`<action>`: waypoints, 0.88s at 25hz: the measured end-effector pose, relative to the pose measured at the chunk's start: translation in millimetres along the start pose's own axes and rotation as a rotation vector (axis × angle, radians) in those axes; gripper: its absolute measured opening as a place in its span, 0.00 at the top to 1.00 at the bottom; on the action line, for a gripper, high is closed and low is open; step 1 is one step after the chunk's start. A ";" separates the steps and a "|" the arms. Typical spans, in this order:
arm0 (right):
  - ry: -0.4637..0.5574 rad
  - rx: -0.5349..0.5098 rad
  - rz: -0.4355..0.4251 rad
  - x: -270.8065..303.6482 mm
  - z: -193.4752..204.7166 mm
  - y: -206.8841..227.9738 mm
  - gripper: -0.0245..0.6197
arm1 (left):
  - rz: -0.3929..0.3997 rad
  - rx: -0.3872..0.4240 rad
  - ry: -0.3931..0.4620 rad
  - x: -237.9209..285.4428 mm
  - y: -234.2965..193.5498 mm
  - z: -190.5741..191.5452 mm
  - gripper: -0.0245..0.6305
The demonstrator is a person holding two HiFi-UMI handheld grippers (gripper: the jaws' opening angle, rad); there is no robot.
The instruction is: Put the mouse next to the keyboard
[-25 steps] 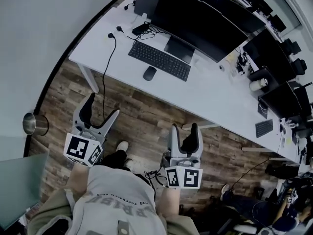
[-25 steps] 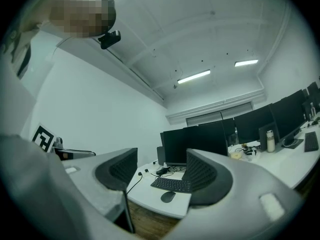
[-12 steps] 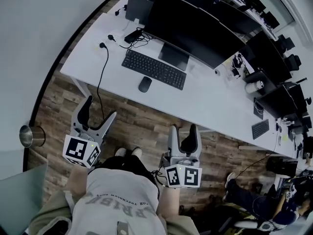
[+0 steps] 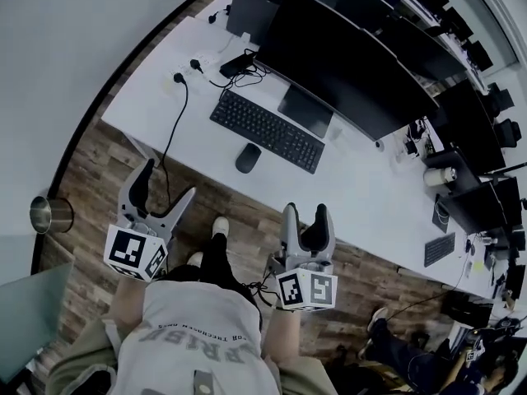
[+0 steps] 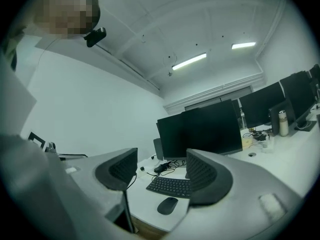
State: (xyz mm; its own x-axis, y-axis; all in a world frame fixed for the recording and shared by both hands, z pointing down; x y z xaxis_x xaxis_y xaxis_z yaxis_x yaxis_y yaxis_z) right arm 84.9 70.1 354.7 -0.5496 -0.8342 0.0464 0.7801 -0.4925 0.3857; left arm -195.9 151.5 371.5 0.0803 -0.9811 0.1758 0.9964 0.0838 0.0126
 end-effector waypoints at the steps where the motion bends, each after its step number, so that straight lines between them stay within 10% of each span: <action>1: -0.009 0.006 -0.009 10.8 0.9 4.6 0.50 | -0.003 0.008 -0.001 8.9 -0.2 -2.9 0.39; 22: -0.384 0.122 0.001 159.5 98.4 57.4 0.50 | -0.052 0.027 -0.088 141.2 -13.9 -7.7 0.38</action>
State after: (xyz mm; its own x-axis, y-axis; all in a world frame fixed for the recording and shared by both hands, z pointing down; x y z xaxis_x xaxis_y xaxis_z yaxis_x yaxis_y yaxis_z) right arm 12.6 -66.8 474.9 -0.6389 -0.6695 0.3789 0.7519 -0.4396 0.4913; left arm -198.2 10.4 388.6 0.0248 -0.9652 0.2602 0.9980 0.0392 0.0504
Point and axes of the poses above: the fingertips, and each gripper's own axes: x forward along the fingers, y to its right, z out of its underside, the point moved 5 cm from there along -x, backward along the fingers, and after that the axes turned 8 degrees about x, right-handed, at the moved point
